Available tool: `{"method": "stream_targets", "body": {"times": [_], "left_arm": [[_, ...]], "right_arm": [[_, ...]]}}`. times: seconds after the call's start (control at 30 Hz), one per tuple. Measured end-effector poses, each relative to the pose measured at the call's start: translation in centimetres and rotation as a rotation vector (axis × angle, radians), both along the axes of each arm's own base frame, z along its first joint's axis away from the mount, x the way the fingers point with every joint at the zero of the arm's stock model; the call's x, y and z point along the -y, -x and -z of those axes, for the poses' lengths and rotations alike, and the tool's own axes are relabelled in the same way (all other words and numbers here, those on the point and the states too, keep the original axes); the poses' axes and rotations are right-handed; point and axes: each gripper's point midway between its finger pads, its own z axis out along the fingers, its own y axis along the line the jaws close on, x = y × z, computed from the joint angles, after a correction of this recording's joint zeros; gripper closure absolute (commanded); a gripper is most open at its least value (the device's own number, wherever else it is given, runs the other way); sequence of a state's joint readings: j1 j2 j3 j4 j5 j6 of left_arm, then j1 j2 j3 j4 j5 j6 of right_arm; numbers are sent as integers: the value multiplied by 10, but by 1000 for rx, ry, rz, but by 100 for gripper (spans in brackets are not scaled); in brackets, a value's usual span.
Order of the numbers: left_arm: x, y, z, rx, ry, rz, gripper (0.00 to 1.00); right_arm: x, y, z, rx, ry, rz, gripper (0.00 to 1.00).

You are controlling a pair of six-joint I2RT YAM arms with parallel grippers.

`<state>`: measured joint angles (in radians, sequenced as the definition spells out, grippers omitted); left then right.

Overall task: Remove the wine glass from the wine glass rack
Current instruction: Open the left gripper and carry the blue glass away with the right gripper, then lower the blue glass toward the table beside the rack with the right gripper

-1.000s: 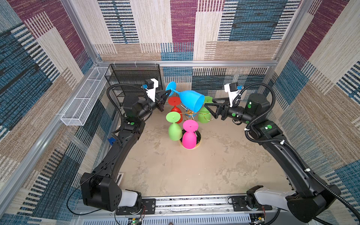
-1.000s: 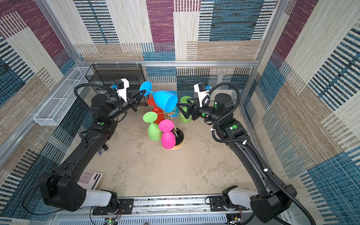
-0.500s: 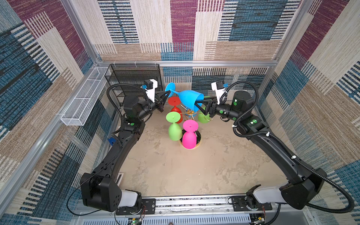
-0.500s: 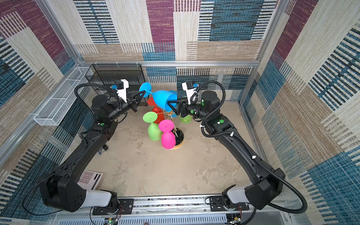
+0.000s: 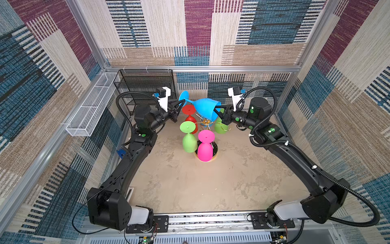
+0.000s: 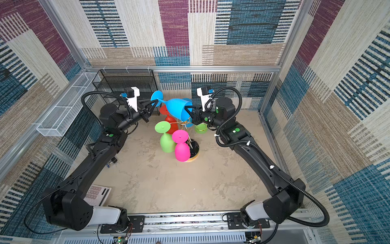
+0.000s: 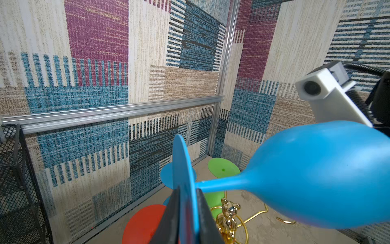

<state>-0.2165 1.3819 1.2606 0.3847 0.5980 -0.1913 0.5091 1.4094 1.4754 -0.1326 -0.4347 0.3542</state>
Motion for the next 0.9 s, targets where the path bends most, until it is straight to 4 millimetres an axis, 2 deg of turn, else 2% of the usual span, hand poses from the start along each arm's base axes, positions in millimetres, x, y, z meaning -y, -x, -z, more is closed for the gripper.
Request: {"method": "stream_targets", "body": {"times": [0.07,0.13,0.23,0.37,0.5,0.57,0.7,0.8,0.9], "left_arm": [[-3,-1,0,-7,2,-21,55],[-7,0,-1,-19,3,-45,53],[-17,3,-7,-20,5,-89,46],[-38,4,-9,-36,7,-168,40],[-66,3,7,-73,12,-259,38],[-81,1,18,-99,14,-310,36],[-118,-4,35,-158,34,-413,33],[-136,-5,50,-197,41,-464,31],[-146,-5,68,-236,39,-488,31]], "right_arm": [[3,-1,-8,11,-6,12,100],[17,-6,-19,27,-13,45,100],[59,-22,-32,38,-20,162,100],[103,-26,-48,44,7,281,100],[157,-26,-66,71,68,455,100],[183,-24,-62,55,117,555,100],[217,-15,-43,-12,236,678,100],[237,-12,-21,-86,316,757,100],[247,-13,8,-179,403,785,100]]}}
